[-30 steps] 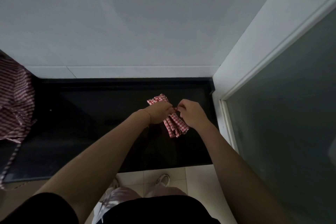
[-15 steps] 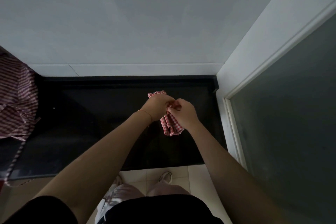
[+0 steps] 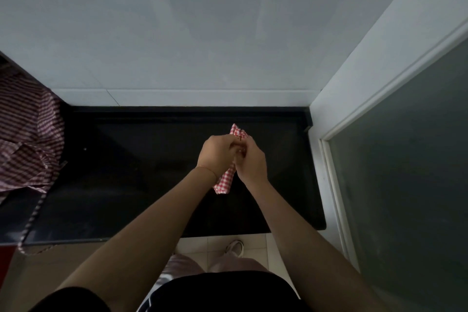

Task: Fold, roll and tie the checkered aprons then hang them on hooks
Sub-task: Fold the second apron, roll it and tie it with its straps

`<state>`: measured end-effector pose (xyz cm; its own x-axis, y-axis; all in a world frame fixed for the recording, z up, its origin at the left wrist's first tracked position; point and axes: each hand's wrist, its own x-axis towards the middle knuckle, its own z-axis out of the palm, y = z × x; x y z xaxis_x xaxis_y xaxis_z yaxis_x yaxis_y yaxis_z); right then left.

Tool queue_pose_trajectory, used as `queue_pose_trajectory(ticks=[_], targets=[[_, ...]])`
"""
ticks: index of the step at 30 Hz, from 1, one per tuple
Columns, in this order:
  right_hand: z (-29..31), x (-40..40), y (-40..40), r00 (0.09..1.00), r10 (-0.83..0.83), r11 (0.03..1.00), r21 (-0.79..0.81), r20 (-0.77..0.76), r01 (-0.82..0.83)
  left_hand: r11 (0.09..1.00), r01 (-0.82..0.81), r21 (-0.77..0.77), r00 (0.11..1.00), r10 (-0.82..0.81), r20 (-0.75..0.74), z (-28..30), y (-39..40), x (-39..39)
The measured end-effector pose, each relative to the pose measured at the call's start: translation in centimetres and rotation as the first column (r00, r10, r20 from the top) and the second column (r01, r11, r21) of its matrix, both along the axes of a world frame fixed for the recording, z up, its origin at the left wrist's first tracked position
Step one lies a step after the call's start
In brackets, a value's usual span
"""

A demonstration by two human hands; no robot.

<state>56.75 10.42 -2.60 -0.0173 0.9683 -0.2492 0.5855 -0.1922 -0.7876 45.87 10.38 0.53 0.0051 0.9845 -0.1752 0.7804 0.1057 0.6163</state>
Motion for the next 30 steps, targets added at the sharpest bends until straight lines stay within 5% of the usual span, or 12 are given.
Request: queue_pose_trajectory(ticks=[7, 11, 13, 17, 27, 30], targets=[[0.1, 0.4, -0.1, 0.999, 0.011, 1.0, -0.011, 0.03, -0.011, 0.996, -0.044, -0.074, 0.997, 0.039, -0.066, -0.4, 0.3, -0.2], [1.2, 1.5, 1.1, 0.989, 0.149, 0.958, -0.248, 0.004, -0.144, 0.966, -0.105, -0.237, 0.99, 0.123, 0.062, -1.4, 0.2, -0.2], [2.0, 2.5, 1.7, 0.973, 0.215, 0.895, -0.383, -0.083, -0.23, 0.958, -0.137, -0.253, 0.98, 0.169, 0.107, -1.4, 0.3, -0.5], [2.5, 4.0, 1.6, 0.923, -0.017, 0.855, -0.484, -0.385, -0.186, 0.946, -0.173, -0.274, 0.944, 0.238, 0.226, -1.0, 0.3, -1.0], [1.9, 3.9, 1.0, 0.88, -0.205, 0.861, -0.506, -0.429, -0.046, 0.913, -0.172, -0.37, 0.862, 0.322, 0.392, -1.1, -0.3, -1.3], [1.6, 3.8, 0.6, 0.888, -0.125, 0.923, -0.381, -0.442, -0.06, 0.912, -0.185, -0.366, 0.849, 0.336, 0.408, -1.1, -0.6, -1.4]])
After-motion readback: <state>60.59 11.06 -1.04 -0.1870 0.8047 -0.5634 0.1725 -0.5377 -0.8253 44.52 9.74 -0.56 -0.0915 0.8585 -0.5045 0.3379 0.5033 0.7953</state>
